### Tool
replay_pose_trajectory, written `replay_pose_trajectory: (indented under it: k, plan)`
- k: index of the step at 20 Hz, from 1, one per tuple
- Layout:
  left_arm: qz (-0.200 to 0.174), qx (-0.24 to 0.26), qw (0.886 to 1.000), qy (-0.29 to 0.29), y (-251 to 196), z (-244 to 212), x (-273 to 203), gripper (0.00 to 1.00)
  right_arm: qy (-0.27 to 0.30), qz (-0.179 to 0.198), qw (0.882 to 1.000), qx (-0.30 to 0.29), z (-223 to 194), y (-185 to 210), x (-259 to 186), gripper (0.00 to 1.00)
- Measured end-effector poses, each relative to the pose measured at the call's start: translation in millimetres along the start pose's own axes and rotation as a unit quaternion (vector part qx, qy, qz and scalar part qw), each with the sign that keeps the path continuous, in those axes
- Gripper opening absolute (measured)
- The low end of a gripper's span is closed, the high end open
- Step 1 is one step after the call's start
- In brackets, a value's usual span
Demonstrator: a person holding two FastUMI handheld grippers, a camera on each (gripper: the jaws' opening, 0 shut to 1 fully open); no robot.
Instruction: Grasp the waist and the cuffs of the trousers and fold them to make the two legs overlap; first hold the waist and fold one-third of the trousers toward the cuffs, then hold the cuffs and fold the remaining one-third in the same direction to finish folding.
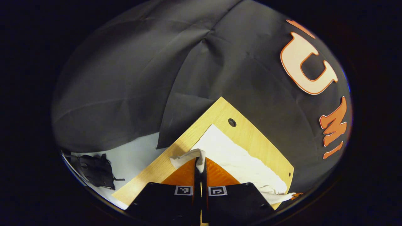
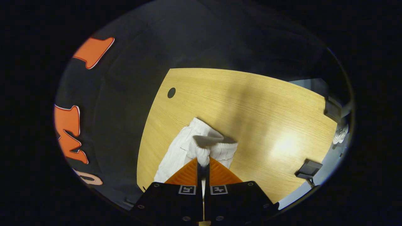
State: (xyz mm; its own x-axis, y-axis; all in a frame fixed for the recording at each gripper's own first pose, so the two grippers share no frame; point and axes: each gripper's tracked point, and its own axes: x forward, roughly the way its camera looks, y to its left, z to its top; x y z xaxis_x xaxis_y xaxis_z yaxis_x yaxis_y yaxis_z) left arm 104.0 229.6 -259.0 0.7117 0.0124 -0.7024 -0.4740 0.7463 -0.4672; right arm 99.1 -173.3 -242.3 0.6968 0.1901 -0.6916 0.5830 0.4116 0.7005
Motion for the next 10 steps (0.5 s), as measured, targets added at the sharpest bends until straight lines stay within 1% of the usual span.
replay_pose_trajectory:
  k: [2, 4, 8, 9, 10]
  plan:
    - [-0.005, 0.001, 1.0, 0.008, -8, 13, 22, 0.05, 0.01, 0.001, 1.0, 0.012, 8, 19, 9, 0.02]
    - [-0.008, -0.007, 1.0, 0.018, -18, 24, 42, 0.04, 0.019, -0.003, 1.0, 0.017, 15, 31, 21, 0.02]
    - [0.025, 0.019, 0.998, 0.061, -32, 32, 94, 0.05, 0.039, -0.013, 0.999, 0.029, 30, 63, 54, 0.02]
    - [0.031, 0.024, 0.997, 0.072, -33, 31, 121, 0.06, 0.048, -0.013, 0.998, 0.041, 35, 74, 71, 0.02]
    - [0.037, 0.026, 0.996, 0.083, -33, 31, 136, 0.06, 0.055, -0.013, 0.997, 0.054, 35, 82, 84, 0.02]
